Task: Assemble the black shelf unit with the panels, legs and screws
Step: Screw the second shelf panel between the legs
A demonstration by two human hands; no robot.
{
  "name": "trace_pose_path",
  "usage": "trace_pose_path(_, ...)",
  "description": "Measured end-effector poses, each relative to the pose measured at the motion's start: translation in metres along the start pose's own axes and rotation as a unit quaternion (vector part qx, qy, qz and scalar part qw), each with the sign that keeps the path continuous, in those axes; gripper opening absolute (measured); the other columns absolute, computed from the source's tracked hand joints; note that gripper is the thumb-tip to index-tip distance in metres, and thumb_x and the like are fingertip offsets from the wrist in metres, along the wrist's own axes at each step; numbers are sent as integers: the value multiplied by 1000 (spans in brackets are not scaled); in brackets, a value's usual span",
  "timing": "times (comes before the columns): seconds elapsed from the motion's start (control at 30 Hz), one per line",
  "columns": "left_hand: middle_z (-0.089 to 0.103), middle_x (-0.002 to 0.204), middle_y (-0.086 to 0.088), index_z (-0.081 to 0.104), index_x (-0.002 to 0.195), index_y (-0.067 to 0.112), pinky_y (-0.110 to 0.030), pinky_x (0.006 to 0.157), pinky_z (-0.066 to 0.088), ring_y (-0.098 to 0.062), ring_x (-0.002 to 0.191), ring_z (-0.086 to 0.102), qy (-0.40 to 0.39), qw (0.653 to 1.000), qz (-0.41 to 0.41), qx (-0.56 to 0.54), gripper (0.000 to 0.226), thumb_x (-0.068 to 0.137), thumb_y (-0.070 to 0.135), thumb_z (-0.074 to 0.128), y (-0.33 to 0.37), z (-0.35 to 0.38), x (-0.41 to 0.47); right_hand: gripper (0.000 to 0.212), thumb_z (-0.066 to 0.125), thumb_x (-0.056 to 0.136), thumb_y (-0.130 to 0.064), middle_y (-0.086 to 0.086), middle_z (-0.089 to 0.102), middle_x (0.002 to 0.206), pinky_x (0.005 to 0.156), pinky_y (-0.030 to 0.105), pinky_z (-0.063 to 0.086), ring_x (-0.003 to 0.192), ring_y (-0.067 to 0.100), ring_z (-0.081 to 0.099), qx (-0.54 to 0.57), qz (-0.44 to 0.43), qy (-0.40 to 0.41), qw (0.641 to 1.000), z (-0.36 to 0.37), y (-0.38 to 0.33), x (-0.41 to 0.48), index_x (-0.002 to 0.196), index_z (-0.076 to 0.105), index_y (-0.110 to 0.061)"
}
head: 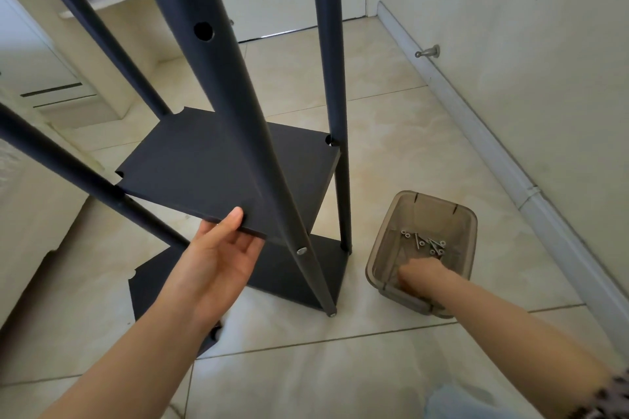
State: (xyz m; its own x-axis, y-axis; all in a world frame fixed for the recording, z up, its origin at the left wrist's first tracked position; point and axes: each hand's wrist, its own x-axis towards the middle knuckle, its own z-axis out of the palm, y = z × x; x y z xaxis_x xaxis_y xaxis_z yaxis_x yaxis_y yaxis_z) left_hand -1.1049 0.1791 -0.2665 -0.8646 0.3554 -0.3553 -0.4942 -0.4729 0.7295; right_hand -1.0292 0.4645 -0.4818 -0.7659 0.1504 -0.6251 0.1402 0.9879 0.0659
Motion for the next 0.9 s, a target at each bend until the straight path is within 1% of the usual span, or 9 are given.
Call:
trace_pose_path(0.2,71,121,-4,62,114,20,-38,95,54,-20,111,70,3,1000,1,7,32,85,8,60,-1,-1,1,28,45,99,-10,9,62,123,88,41,50,112,29,61,-63,-8,9,998,8,3,11,122,60,-12)
trace_pose_path(0.3,70,124,-4,60,122,19,-38,95,54,-20,112,69,2,1000,2,9,38,86,8,59,-1,1,1,30,42,100,-9,9,61,126,90,41,50,115,30,60,-72,-5,21,997,12,3,13,124,59,-11)
trace_pose_path(0.4,70,125,-4,59,126,19,-38,95,54,-20,112,69,2,1000,3,4,39,89,7,58,-1,0,1,31,41,100,-9,9,60,127,93,42,50,117,30,59,-66,-2,29,997,15,6,15,126,58,-12)
trace_pose_path(0.5,70,126,-4,59,126,19,-38,95,54,-20,113,68,1,1000,3,8,36,92,7,56,-1,-1,1,30,44,99,-8,10,60,126,94,43,51,116,30,59,-51,1,27,998,18,10,16,125,59,-11)
trace_pose_path(0.73,71,124,-4,63,113,20,-37,93,55,-20,112,69,1,1000,-1,7,27,89,8,57,-1,1,0,30,44,98,-5,12,58,126,93,43,50,116,32,58,-32,12,49,998,19,12,17,126,56,-10)
trace_pose_path(0.83,69,126,-5,61,118,19,-37,94,55,-20,114,68,1,1000,-1,4,30,91,7,56,-1,0,1,32,43,97,-2,12,57,127,92,42,50,117,31,58,-14,28,48,998,18,11,18,126,55,-9)
trace_pose_path(0.9,69,126,-5,61,117,19,-38,94,55,-20,114,68,3,1000,-2,2,29,92,7,55,-1,0,1,33,44,96,0,12,57,127,93,42,51,117,31,58,-2,37,41,998,16,11,18,126,55,-8)
